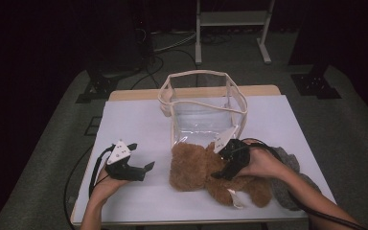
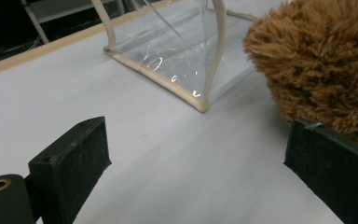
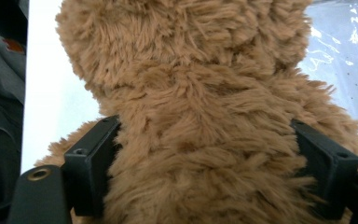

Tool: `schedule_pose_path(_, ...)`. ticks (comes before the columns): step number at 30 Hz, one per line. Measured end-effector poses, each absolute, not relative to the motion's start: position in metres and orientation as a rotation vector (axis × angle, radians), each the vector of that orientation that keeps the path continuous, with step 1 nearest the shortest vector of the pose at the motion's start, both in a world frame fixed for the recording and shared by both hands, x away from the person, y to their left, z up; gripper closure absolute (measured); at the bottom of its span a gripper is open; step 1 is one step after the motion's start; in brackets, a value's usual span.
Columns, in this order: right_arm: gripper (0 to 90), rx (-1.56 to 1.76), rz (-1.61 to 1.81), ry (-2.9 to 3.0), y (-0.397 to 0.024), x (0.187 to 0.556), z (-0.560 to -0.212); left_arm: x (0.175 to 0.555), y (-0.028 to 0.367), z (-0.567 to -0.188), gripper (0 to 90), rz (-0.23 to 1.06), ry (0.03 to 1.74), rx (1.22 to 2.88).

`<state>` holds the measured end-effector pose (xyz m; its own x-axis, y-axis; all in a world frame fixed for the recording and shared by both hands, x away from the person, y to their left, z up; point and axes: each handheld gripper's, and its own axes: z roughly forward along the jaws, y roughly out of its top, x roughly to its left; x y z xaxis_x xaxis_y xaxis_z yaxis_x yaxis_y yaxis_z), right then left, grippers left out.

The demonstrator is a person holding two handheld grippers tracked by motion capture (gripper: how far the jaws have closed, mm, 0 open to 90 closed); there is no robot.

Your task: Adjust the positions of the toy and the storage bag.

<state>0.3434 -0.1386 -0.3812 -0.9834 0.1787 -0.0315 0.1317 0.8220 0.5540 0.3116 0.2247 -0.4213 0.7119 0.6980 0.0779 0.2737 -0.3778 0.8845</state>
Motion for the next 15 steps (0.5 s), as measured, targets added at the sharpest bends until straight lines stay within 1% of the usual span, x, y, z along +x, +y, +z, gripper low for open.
schedule_pose_path(3,20.6,0.241,0.858,2.925,-0.1364,0.3429,-0.3834,0.3104,0.2257,-0.4218,5.7,0.563,0.759,1.948)
schedule_pose_path(5,24.2,0.231,0.834,2.920,-0.1353,0.3424,-0.3840,0.3098,0.2260,-0.4220,5.7,0.579,0.767,1.938)
schedule_pose_path(10,36.6,0.221,0.822,2.915,-0.1356,0.3432,-0.3835,0.3102,0.2268,-0.4229,5.7,0.586,0.778,1.928)
schedule_pose_path(15,47.4,0.219,0.882,2.913,-0.1425,0.3446,-0.3804,0.3116,0.2291,-0.4250,5.7,0.592,0.791,1.920)
